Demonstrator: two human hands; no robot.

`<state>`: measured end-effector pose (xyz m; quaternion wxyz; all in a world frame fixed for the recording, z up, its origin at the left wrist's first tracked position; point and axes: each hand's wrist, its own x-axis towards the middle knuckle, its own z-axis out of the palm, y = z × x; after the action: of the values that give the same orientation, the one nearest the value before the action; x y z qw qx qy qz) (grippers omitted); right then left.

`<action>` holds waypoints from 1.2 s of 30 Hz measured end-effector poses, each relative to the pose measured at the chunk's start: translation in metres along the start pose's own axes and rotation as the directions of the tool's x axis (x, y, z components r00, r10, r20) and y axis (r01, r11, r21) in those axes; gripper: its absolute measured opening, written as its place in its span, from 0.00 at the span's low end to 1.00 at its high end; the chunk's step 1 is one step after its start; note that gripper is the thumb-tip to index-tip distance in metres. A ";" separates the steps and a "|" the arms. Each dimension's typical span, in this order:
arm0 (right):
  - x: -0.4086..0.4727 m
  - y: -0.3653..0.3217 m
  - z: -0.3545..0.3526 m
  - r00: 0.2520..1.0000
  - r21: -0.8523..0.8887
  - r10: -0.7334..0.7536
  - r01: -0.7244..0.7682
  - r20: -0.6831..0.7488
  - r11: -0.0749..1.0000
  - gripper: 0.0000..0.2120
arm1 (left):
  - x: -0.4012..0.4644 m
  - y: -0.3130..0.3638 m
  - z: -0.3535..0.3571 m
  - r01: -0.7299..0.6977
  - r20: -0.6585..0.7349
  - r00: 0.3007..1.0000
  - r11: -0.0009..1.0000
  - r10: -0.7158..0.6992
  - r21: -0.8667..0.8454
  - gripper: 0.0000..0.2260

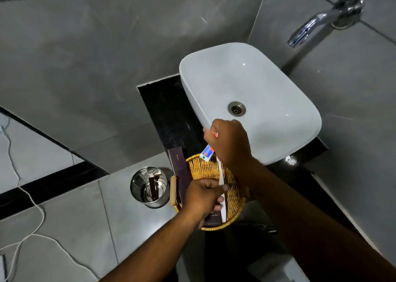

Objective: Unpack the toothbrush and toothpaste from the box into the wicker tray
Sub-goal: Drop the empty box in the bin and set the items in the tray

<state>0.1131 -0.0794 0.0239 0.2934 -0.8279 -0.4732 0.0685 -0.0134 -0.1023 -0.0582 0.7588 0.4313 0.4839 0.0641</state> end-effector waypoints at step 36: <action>-0.019 0.040 -0.034 0.974 -0.053 -0.178 0.187 0.143 0.981 0.19 | 0.011 0.020 0.006 -0.307 0.267 0.820 -0.005 0.506 0.952 0.10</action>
<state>0.1461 -0.1246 0.0269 0.2378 -0.7833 -0.5684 0.0825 0.0034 -0.0880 -0.0505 0.1970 0.9286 0.3142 -0.0150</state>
